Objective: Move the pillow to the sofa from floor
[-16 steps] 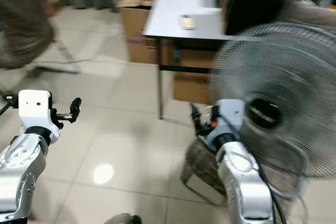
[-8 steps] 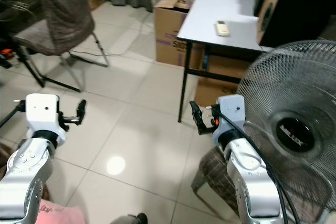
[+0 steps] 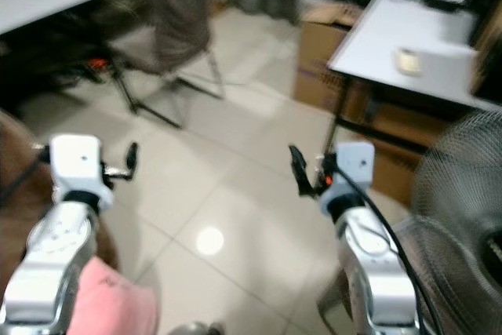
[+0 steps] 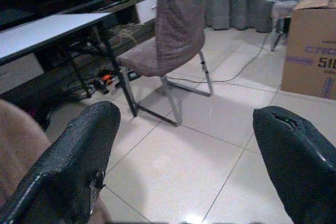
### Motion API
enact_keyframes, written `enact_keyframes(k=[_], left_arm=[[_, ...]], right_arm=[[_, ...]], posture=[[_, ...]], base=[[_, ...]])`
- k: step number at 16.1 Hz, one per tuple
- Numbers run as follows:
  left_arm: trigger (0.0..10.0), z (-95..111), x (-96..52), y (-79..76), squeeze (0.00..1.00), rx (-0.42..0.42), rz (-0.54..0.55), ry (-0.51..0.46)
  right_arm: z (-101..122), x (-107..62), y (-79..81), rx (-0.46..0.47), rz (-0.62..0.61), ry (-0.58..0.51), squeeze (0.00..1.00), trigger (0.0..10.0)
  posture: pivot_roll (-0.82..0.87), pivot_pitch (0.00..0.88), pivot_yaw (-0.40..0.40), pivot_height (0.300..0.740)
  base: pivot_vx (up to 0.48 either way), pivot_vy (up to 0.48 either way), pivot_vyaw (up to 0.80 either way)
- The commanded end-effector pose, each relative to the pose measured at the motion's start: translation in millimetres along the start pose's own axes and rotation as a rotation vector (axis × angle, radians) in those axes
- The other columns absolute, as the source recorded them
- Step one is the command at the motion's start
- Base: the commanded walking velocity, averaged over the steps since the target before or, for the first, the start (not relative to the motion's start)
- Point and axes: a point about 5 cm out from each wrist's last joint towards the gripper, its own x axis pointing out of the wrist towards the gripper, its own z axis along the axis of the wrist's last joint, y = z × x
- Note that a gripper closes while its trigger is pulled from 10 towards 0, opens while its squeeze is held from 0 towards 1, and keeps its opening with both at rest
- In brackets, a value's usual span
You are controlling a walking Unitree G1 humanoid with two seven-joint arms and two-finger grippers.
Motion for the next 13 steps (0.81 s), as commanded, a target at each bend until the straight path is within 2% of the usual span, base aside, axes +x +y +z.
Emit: enact_keyframes(k=[1,3,6,7,8,9,10,13], left_arm=[[10.0,4.2,0.4,0.9,1.0,-0.006,0.003,0.0],[10.0,6.0,0.7,0.8,1.0,-0.031,0.026,0.0],[10.0,6.8,1.9,-0.3,1.0,-0.007,0.006,-0.008],[10.0,4.1,1.7,-2.2,0.47,0.03,-0.002,-0.009],[10.0,3.5,1.4,-2.5,0.47,0.034,-0.004,-0.007],[10.0,2.9,1.0,-3.4,0.0,0.045,-0.009,-0.006],[10.0,2.3,-0.7,-6.9,0.0,0.073,-0.043,-0.016],[10.0,0.8,-4.9,-3.3,0.0,0.057,-0.035,-0.023]], right_arm=[[4.9,1.6,1.7,0.014,0.018,-0.014,1.0,10.0],[2.9,3.0,-2.1,0.002,0.011,-0.022,1.0,10.0],[2.3,-1.8,-6.9,-0.032,-0.017,-0.011,1.0,10.0],[-0.6,-5.2,-10.7,-0.031,-0.049,0.007,1.0,10.0],[-1.4,-5.7,-11.4,-0.033,-0.057,0.011,1.0,10.0],[-2.7,-5.7,-11.1,-0.031,-0.055,0.016,1.0,10.0],[-6.7,-4.4,-9.2,-0.042,-0.056,0.018,1.0,10.0],[-7.3,-5.3,-3.4,-0.057,-0.039,0.015,1.0,10.0]], posture=[[-0.02,0.0,0.02,0.74],[-0.02,0.0,0.024,0.74],[-0.04,0.0,0.04,0.74],[-0.04,0.0,0.041,0.74],[-0.04,0.0,0.041,0.74],[-0.04,0.0,0.043,0.74],[-0.04,0.0,0.044,0.74],[-0.04,0.0,0.043,0.74]], base=[[0.0,0.0,0.8],[0.0,0.0,0.8],[0.0,0.0,0.8],[0.0,0.0,0.8],[0.0,0.0,0.8],[0.0,0.0,0.8],[0.0,0.0,0.8],[0.0,0.0,0.8]])
